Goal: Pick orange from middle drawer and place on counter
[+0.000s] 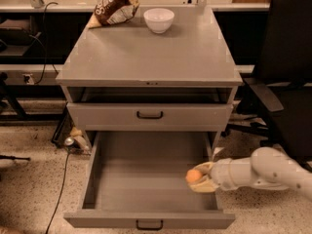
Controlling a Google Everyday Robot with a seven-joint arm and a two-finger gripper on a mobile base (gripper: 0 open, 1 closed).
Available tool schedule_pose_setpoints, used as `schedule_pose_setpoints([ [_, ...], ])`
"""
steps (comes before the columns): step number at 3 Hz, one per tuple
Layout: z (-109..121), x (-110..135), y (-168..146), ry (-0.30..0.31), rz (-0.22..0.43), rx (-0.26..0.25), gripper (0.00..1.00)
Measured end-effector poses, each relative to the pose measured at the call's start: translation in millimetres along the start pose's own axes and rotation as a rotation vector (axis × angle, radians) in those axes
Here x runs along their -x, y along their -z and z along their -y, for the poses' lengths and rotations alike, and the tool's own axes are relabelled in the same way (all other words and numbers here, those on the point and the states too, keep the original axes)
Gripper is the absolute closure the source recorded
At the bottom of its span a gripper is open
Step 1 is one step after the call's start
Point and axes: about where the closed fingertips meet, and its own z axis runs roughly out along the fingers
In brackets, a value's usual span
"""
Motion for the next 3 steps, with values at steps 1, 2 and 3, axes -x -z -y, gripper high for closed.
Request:
schedule_pose_setpoints([
  [1,3.9,21.1,49.8,0.022,0.041,-0.019,1.00],
  [2,2.2,21.2,53.1,0.021,0.043,-0.013,1.00],
  [3,14.8,41.2,78.4,0.033,0.108,-0.072,1.00],
])
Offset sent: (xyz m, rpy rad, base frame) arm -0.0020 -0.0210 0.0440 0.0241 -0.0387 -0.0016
